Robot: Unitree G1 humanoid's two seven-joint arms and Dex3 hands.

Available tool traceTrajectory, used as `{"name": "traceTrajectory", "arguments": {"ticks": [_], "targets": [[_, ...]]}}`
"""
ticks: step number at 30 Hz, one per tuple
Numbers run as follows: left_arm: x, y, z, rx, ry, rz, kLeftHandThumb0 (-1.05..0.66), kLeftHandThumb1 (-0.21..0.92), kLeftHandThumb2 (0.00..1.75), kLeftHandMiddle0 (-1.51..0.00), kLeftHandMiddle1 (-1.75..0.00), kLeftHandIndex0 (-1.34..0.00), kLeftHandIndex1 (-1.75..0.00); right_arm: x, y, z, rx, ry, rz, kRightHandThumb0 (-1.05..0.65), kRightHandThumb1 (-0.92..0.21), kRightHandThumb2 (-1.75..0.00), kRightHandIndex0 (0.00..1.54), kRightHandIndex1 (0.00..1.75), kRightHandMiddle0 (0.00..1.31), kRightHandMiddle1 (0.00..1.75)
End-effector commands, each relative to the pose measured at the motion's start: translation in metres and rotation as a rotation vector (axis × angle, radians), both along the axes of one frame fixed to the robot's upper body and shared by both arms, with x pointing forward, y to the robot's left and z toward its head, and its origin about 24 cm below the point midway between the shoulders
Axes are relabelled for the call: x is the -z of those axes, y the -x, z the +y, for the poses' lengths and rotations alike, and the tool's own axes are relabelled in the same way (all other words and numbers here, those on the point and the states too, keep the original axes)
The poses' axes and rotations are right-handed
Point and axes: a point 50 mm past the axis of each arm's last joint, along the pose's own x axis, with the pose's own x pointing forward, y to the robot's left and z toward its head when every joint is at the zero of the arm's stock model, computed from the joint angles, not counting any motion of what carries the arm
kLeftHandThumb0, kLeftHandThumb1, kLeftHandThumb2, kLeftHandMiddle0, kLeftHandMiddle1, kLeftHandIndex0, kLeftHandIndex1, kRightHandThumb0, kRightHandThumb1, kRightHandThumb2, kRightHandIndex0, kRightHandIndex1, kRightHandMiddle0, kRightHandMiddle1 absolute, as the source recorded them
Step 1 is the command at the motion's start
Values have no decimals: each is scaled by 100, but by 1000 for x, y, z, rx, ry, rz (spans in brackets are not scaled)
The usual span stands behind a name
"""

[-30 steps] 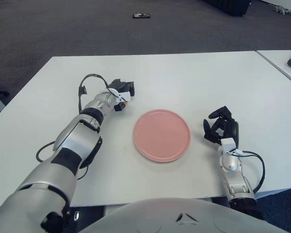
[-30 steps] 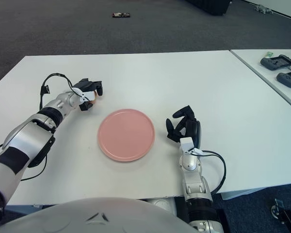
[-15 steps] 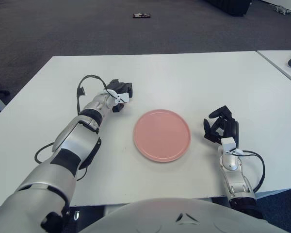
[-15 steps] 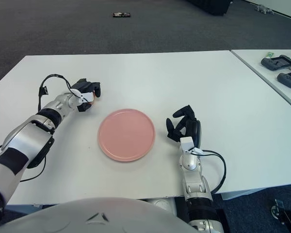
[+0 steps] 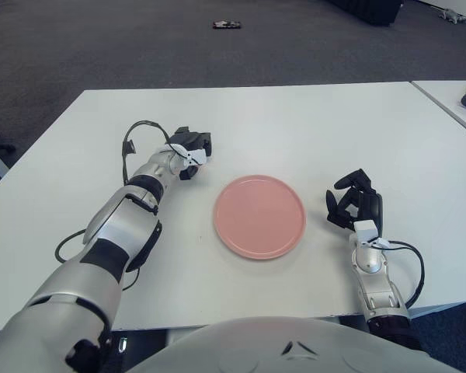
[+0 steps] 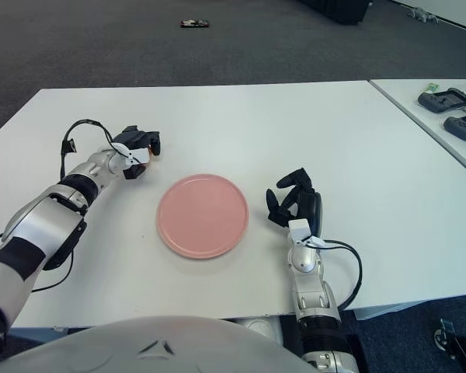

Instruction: Put the apple into the plate.

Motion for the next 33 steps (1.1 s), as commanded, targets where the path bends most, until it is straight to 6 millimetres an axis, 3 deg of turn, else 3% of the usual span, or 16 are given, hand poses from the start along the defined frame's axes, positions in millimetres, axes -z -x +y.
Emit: {"name": "traceTrajectory", "arguments": {"ticks": [1,14,20,26,33], "targets": [[5,3,9,-43,16,20,0,-4,168,-93,-161,-64,-175,-3,-4,-1,4,11,-19,-43,-48,-112,89,173,48,175],[-10,-3,7,-26,123,-21,0,-4,167,-94,-159,-64,-175,-3,-4,-1,0,5,-24,-43,-48,-112,88,174,48,175],[-33,-12,8,17,170,-85,0,-5,168,-95,-158,-65,-175,-3,-4,-1,1,5,-26,-43,-48,-112,88,174,48,175],[-37,-12,7,36,184,-111,0,-5,168,-95,-157,-66,-175,-3,-4,-1,3,1,-23,-43,-48,-112,88,174,48,175],[-55,-14,1,102,210,-186,0,-6,168,-95,-157,-66,-175,-3,-4,0,4,-6,-20,-43,-49,-111,87,174,48,175]]}}
